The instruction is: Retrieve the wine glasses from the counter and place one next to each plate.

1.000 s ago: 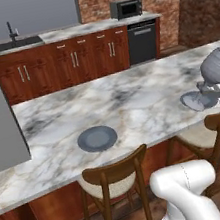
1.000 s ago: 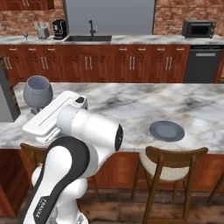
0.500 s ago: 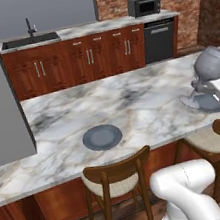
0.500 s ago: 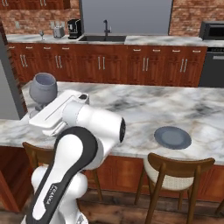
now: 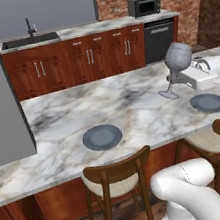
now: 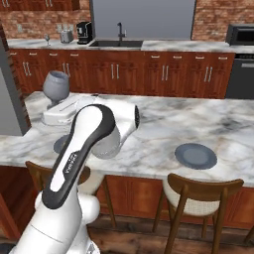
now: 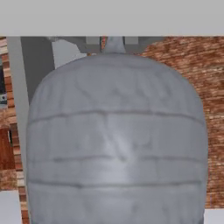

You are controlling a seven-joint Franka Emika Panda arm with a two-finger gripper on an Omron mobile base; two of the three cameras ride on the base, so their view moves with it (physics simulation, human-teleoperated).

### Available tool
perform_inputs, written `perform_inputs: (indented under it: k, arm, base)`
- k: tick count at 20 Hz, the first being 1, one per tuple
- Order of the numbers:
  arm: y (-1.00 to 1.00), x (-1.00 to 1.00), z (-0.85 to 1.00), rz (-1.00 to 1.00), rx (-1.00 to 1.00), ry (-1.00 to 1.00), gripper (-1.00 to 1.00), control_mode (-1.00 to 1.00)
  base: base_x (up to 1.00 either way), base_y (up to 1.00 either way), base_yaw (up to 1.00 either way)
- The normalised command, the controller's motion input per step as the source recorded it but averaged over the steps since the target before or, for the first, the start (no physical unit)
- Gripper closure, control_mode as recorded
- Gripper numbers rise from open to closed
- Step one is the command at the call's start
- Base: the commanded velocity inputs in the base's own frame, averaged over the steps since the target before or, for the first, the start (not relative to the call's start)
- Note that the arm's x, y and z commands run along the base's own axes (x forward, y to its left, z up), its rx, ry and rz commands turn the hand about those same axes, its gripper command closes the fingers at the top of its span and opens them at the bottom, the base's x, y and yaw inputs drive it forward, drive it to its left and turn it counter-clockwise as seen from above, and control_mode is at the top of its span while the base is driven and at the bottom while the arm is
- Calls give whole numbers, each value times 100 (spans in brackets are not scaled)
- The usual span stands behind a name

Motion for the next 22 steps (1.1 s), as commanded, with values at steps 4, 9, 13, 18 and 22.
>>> perform_inputs:
  k: [4, 9, 13, 18, 22]
  arm:
    - [21, 67, -16, 7, -14, 11, 100, -100]
    - [-1, 60, -37, 14, -11, 0, 100, -100]
    - [-4, 42, -53, 19, -3, 0, 100, -100]
    - [-5, 40, -61, 19, 0, -4, 100, -100]
    - [0, 37, -56, 14, -5, -13, 100, -100]
  base:
    - [0, 0, 0]
    - [0, 0, 0]
    - [0, 0, 0]
    - [0, 0, 0]
    - [0, 0, 0]
